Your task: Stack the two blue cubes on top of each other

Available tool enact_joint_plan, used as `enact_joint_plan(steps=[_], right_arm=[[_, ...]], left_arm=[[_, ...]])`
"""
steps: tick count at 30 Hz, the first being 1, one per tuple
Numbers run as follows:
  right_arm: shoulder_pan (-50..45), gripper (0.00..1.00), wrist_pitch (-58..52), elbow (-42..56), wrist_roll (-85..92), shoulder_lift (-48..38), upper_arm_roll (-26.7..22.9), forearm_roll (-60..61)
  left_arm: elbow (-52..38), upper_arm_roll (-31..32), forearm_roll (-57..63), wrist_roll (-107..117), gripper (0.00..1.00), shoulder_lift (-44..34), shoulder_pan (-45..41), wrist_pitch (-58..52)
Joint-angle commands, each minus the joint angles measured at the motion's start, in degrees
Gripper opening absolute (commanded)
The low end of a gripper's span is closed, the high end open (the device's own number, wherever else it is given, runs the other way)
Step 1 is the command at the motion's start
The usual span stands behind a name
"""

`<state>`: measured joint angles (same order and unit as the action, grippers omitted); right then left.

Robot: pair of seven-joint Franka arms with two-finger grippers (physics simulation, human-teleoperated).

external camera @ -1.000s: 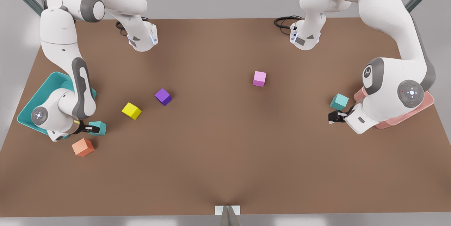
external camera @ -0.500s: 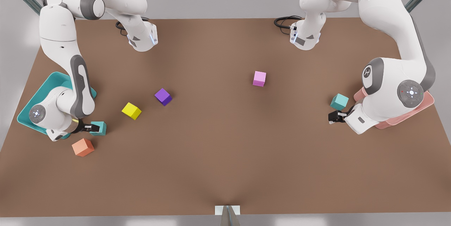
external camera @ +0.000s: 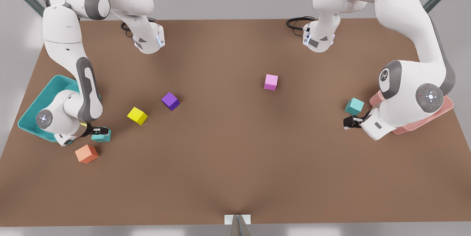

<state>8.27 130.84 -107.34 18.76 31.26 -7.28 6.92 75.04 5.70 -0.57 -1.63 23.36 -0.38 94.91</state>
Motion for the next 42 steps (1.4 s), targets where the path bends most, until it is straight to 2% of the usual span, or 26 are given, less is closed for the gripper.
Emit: enact_joint_plan(steps=[1,29,30,33,34,36,42], right_arm=[[0.0,1.0,1.3,-0.5,1.4,0.1,0.0,0.1],[0.3,1.0,5.8,-0.6,4.7,3.0,-0.1,0.3],[0.2,0.99,5.9,-0.6,4.7,3.0,-0.1,0.3],[0.2,0.64,5.9,-0.5,5.0,3.1,-0.1,0.3],[0.3,0.56,6.0,-0.3,6.0,3.4,-0.1,0.3],[0.2,0.47,5.8,-0.3,6.1,3.2,-0.1,0.3],[-1.7,0.45,-8.3,0.7,5.7,-5.7,0.4,0.3]], left_arm=[[0.0,0.0,0.0,0.0,1.0,-0.1,-0.1,0.0],[0.0,-0.1,0.0,0.0,1.0,-0.1,0.2,0.0],[0.0,-0.1,0.0,0.0,1.0,-0.1,0.2,0.0],[0.0,-0.1,0.0,0.0,1.0,-0.1,0.2,0.0],[0.0,-0.1,0.0,0.0,1.0,-0.1,0.2,0.0],[0.0,-0.1,0.0,0.0,1.0,-0.1,0.1,0.1],[0.0,-0.1,0.0,0.0,1.0,-0.1,0.3,0.0]])
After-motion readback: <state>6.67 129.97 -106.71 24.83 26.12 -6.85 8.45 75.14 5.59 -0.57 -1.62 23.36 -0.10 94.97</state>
